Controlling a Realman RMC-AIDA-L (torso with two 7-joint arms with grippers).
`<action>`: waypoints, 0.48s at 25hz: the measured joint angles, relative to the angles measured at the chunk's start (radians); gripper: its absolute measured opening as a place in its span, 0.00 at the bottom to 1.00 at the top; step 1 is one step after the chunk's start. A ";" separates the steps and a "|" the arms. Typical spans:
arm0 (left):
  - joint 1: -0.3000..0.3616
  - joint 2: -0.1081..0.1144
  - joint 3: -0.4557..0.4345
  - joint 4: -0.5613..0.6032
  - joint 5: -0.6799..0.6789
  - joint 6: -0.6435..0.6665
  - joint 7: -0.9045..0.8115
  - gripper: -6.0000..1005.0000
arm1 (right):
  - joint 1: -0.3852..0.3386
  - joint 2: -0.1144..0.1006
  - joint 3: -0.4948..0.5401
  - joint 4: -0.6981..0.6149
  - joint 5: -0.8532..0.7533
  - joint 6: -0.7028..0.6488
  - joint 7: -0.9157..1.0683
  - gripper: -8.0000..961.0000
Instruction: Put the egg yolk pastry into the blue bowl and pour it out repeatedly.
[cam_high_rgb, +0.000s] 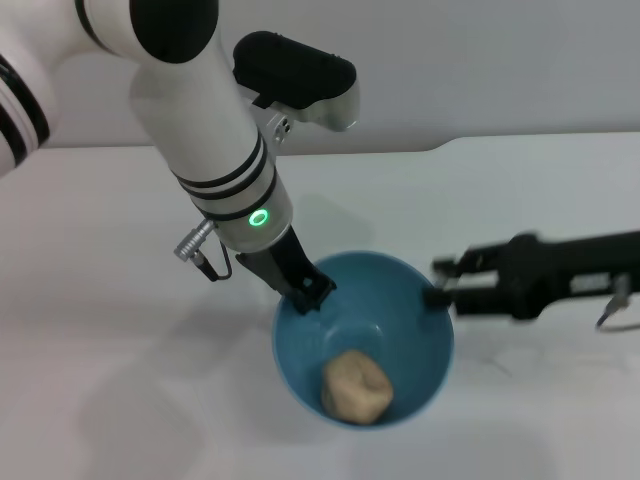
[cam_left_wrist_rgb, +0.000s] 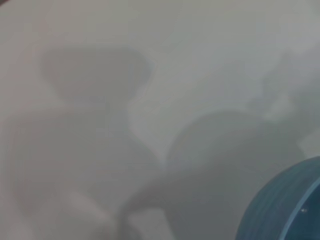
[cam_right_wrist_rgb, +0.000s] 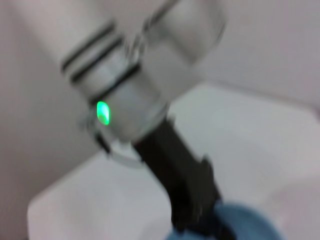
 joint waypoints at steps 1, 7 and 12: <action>0.006 0.002 0.000 0.006 0.008 0.031 0.002 0.01 | -0.019 -0.001 0.066 -0.001 0.047 -0.007 -0.010 0.47; 0.048 0.003 0.000 0.008 0.060 0.165 0.002 0.01 | -0.077 0.002 0.244 0.025 0.093 0.012 -0.069 0.47; 0.101 0.003 0.000 -0.011 0.076 0.278 0.010 0.01 | -0.130 0.001 0.409 0.145 0.095 0.055 -0.158 0.47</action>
